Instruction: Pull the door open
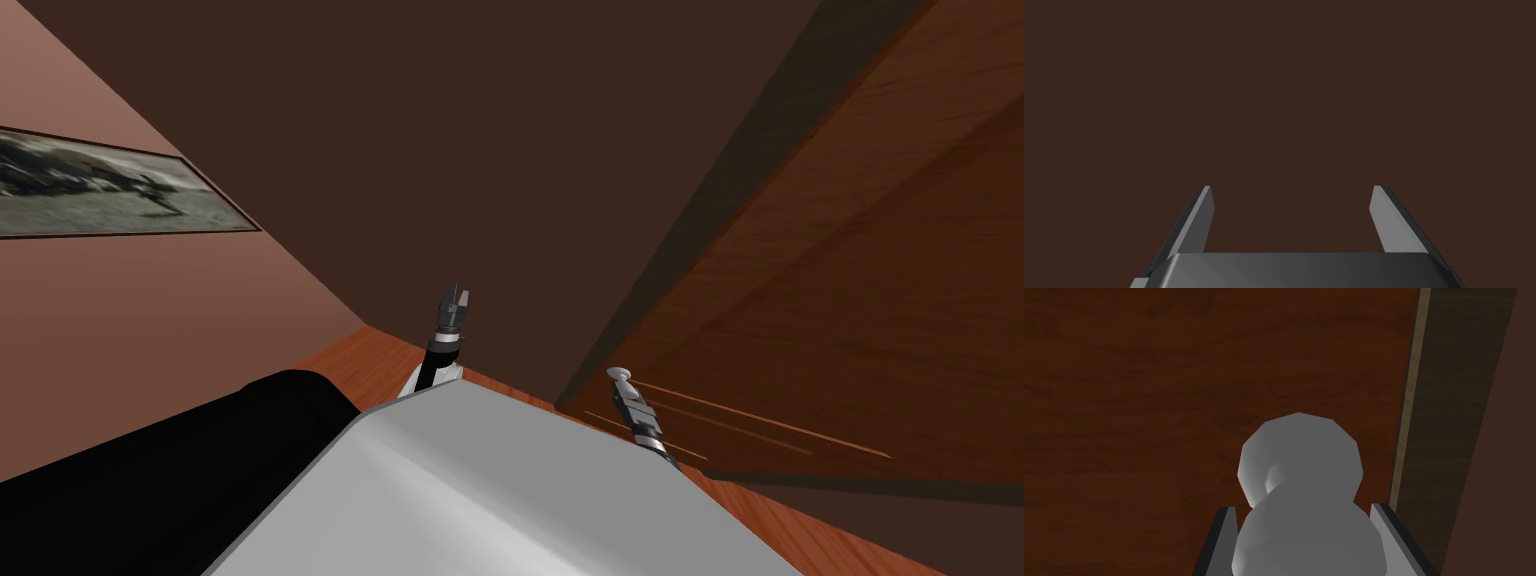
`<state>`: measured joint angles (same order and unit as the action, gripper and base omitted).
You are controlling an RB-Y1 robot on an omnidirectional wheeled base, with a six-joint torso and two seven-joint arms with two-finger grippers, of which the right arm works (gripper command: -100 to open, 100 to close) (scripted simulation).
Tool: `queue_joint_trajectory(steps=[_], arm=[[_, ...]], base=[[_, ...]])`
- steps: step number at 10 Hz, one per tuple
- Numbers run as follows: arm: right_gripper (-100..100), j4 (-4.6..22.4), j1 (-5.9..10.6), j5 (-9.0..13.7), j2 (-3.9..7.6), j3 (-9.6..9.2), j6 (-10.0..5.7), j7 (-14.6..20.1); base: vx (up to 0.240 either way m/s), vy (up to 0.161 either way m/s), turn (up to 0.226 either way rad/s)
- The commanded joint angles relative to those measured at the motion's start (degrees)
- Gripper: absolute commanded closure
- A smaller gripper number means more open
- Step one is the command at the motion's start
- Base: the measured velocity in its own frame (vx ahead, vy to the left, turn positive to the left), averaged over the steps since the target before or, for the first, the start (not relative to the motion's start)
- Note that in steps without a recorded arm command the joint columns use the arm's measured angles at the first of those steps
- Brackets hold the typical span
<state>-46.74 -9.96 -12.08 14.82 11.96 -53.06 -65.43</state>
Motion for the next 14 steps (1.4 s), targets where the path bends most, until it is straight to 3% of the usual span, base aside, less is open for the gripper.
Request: queue_joint_trajectory(steps=[1,14], arm=[[100,0.0,0.09,0.6,0.04,-0.21,0.06,1.9],[100,0.4,0.81,5.8,0.39,-1.95,0.6,17.9]], base=[[-0.034,-0.019,0.049],[-0.048,-0.018,0.051]])
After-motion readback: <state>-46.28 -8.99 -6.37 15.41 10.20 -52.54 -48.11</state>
